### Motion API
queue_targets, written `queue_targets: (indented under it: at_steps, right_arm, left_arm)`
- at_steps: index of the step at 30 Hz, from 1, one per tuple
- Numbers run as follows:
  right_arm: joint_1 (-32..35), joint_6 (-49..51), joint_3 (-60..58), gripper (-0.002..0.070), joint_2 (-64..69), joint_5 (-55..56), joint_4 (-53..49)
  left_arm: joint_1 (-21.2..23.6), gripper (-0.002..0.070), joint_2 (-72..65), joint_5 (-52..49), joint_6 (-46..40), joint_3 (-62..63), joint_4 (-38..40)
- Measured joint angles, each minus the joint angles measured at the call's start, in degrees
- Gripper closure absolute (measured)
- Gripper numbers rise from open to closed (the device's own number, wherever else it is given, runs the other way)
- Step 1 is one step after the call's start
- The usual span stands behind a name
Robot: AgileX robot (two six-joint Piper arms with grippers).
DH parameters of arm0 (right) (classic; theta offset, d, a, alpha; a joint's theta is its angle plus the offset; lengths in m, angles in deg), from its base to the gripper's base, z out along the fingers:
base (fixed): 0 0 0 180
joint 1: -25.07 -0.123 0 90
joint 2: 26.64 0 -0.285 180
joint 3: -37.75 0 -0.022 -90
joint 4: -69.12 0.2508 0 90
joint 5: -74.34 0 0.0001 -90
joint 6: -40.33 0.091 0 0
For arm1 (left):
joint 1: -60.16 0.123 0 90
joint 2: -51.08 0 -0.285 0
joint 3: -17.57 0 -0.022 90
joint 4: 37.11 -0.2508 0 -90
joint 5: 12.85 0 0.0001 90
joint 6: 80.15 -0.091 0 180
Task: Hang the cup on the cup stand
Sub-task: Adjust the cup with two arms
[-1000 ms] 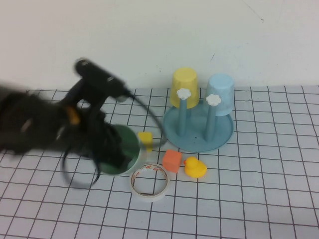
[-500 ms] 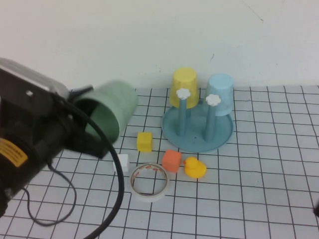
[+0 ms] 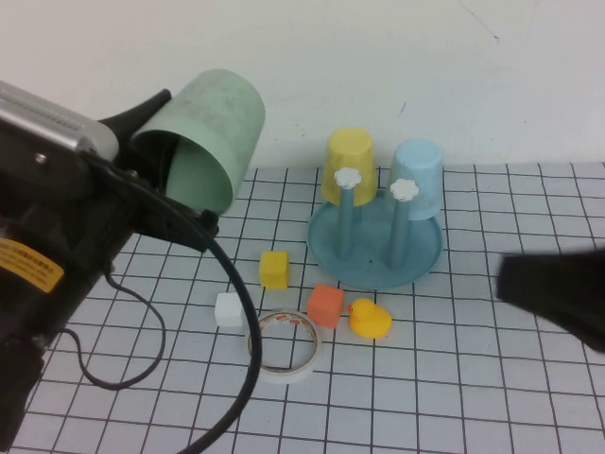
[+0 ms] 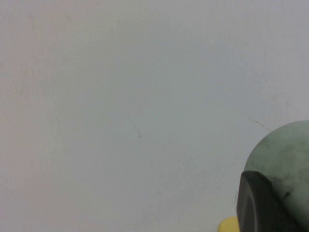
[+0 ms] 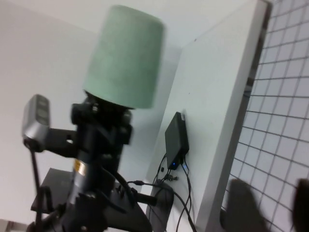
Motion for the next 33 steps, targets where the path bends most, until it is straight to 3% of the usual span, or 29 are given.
queue_targets:
  at_steps: [5, 8, 22, 33]
  right_arm:
    - [-7.6, 3.7, 9.8, 0.0123, 5.9, 5.8, 0.3]
    - [-12.2, 6.4, 15.6, 0.0026, 10.9, 9.3, 0.4]
    - [-22.0, 18.2, 37.6, -0.0015, 30.1, 11.6, 0.5]
    - [-24.1, 19.3, 43.5, -0.0017, 34.6, 14.0, 0.5]
  left_arm:
    - [0.0, 0.0653, -1.8, -0.2, 1.5, 0.0, -2.9]
    - [0.0, 0.0654, -2.6, -0.2, 1.9, 0.0, -5.0]
    - [0.0, 0.0655, -2.9, -0.2, 2.9, 0.0, -6.7]
    - [0.0, 0.0655, -2.9, -0.2, 2.9, 0.0, -6.8]
